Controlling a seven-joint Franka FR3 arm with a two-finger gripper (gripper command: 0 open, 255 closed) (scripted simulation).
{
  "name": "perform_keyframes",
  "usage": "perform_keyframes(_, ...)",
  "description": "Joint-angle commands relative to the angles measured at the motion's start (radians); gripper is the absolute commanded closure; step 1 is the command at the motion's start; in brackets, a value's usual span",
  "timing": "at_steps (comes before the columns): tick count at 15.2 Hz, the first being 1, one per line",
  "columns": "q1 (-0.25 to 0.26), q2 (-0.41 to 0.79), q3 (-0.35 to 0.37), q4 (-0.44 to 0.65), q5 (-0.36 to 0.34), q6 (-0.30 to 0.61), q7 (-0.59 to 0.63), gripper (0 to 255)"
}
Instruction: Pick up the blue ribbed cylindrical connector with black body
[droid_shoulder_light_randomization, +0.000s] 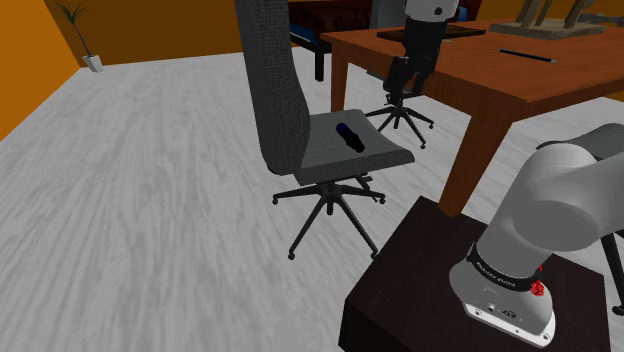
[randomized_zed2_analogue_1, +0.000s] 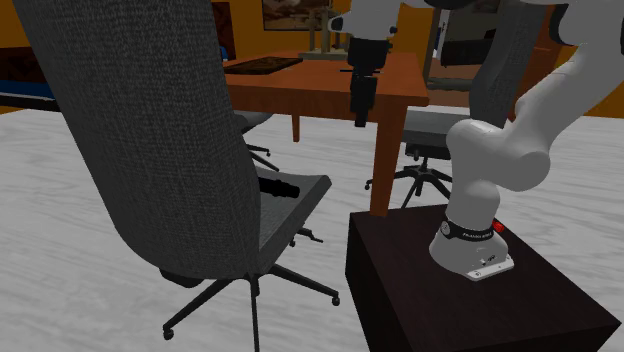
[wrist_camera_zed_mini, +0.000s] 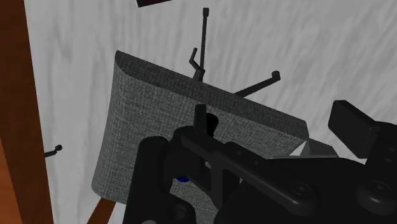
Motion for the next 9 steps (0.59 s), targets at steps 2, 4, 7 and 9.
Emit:
perform_keyframes(2,-0.005,0.035,-0.007,0.002,0.001,0.029,0.007,0)
perform_keyframes(4,-0.013,0.108,-0.022,0.01,0.003,0.085,0.019,0)
perform_keyframes(7,-0.024,0.221,-0.044,0.032,0.01,0.164,0.035,0)
perform_keyframes(9,-0.031,0.299,-0.059,0.053,0.017,0.212,0.044,0)
